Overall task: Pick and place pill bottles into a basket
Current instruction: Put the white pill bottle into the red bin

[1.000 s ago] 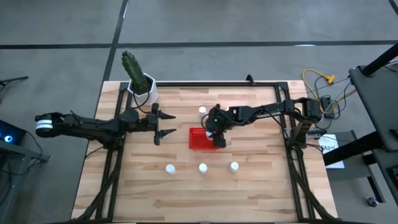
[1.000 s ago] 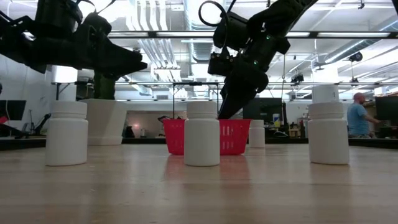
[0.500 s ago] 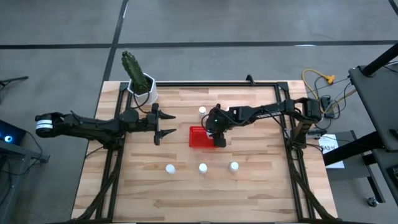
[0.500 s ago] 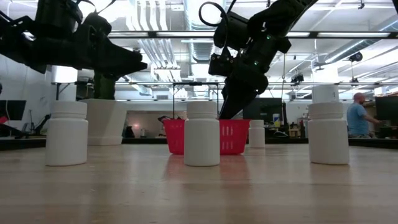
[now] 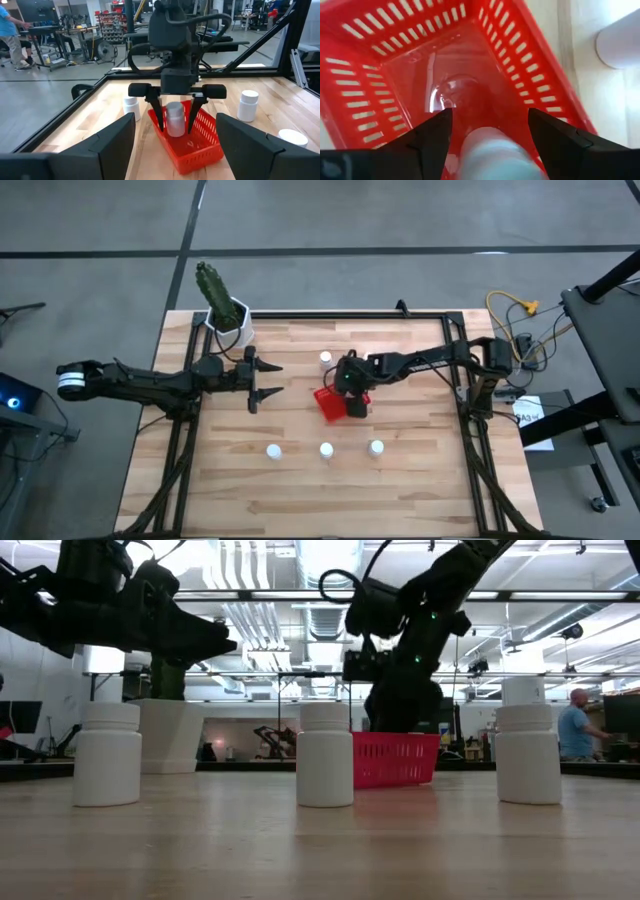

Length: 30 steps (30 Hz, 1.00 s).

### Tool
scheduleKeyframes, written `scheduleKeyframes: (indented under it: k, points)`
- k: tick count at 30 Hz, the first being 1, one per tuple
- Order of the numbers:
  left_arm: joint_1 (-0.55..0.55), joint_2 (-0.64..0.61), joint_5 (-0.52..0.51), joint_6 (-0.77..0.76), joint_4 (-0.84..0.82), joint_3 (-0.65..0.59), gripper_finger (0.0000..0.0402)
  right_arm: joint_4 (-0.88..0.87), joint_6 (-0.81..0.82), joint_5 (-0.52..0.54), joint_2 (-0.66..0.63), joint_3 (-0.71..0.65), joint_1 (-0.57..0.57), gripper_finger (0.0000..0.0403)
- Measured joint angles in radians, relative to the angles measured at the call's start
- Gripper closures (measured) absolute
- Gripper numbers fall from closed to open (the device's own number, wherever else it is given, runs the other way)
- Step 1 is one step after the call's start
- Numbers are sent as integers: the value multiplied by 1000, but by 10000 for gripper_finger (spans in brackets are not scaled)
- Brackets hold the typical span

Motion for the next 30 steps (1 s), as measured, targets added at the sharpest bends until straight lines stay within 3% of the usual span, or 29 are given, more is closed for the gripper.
scheduleKeyframes:
  k: [21,30]
  points:
    - [0,0,0,0,0,0,143,3,-4,-4,-6,44,1,170]
    - [0,0,0,0,0,0,143,-85,0,-5,-6,98,1,185]
